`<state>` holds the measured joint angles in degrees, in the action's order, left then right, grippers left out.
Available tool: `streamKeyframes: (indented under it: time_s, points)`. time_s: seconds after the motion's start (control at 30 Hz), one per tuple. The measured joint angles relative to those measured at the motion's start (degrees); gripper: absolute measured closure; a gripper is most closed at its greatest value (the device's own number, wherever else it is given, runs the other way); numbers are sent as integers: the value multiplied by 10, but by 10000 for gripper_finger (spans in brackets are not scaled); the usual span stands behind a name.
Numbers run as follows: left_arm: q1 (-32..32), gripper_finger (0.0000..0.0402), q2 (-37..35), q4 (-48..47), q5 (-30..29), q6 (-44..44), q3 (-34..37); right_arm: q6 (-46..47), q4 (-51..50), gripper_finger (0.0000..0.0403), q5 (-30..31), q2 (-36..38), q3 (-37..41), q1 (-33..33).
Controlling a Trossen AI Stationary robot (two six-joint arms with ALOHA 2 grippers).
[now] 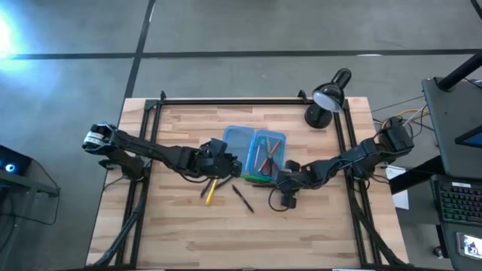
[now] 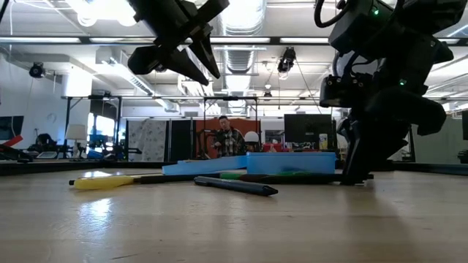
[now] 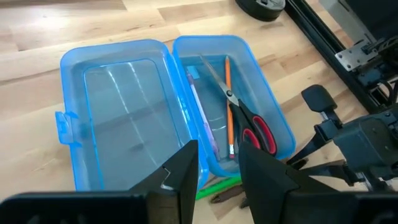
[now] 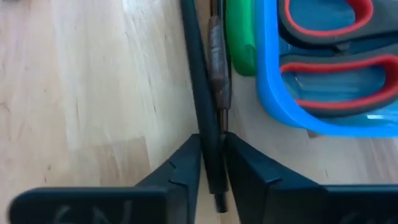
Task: Pick & place school supplies into a supply box
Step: Put the black pen into the supply box
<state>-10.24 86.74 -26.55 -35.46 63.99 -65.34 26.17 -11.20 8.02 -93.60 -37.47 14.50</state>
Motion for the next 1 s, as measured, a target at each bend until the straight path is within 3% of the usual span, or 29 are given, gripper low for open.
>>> streamKeyframes:
  time_s: [0.13,0.33,0.67,0.8,1.0]
  points:
    - [0,303,0,0,0,2,0,4,-37,373,-4,12,0,0]
    - [0,303,0,0,-2,3,0,-1,-87,379,-11,53,4,2]
    - [0,303,0,26,-20,3,0,19,-152,378,-26,245,8,-1]
    - [0,303,0,33,-29,3,0,169,-133,377,-58,289,7,-43]
    - [0,303,0,39,-32,3,0,392,-80,375,-36,250,12,-143]
